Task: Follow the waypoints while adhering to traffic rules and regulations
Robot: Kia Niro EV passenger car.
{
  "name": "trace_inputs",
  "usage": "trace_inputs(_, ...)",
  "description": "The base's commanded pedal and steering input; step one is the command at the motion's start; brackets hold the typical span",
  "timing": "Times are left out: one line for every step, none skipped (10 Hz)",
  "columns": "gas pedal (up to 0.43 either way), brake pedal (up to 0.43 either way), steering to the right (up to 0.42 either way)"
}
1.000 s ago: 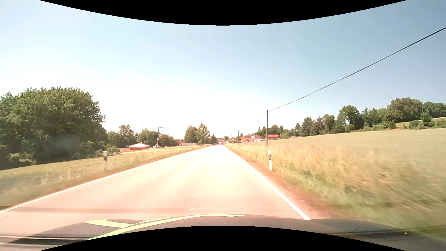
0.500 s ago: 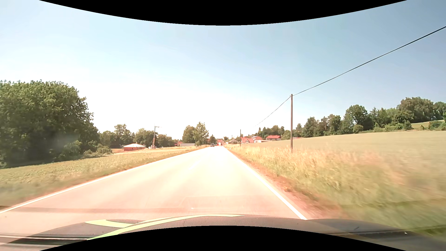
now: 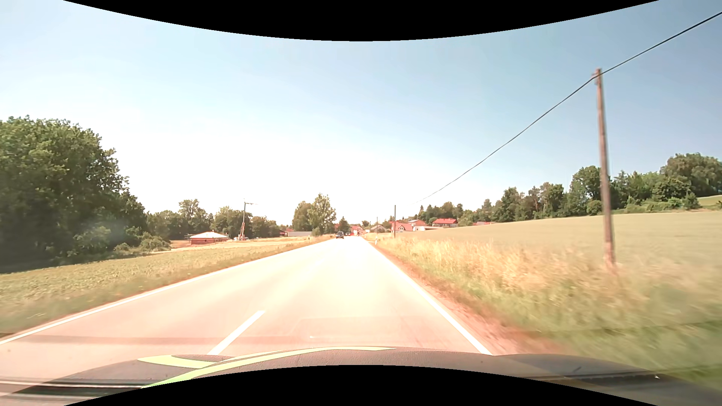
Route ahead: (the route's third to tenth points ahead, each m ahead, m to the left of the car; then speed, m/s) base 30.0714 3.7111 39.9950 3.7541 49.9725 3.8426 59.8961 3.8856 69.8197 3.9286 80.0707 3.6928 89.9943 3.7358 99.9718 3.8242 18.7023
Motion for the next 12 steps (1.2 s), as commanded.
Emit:
trace_inputs(0.087,0.000,0.000)
trace_inputs(0.087,0.000,0.000)
trace_inputs(0.098,0.000,0.000)
trace_inputs(0.098,0.000,-0.001)
trace_inputs(0.098,0.000,-0.001)
trace_inputs(0.098,0.000,-0.001)
trace_inputs(0.098,0.000,-0.001)
trace_inputs(0.110,0.000,-0.001)
trace_inputs(0.110,0.000,-0.001)
trace_inputs(0.110,0.000,-0.001)
trace_inputs(0.110,0.000,-0.001)
trace_inputs(0.110,0.000,-0.001)
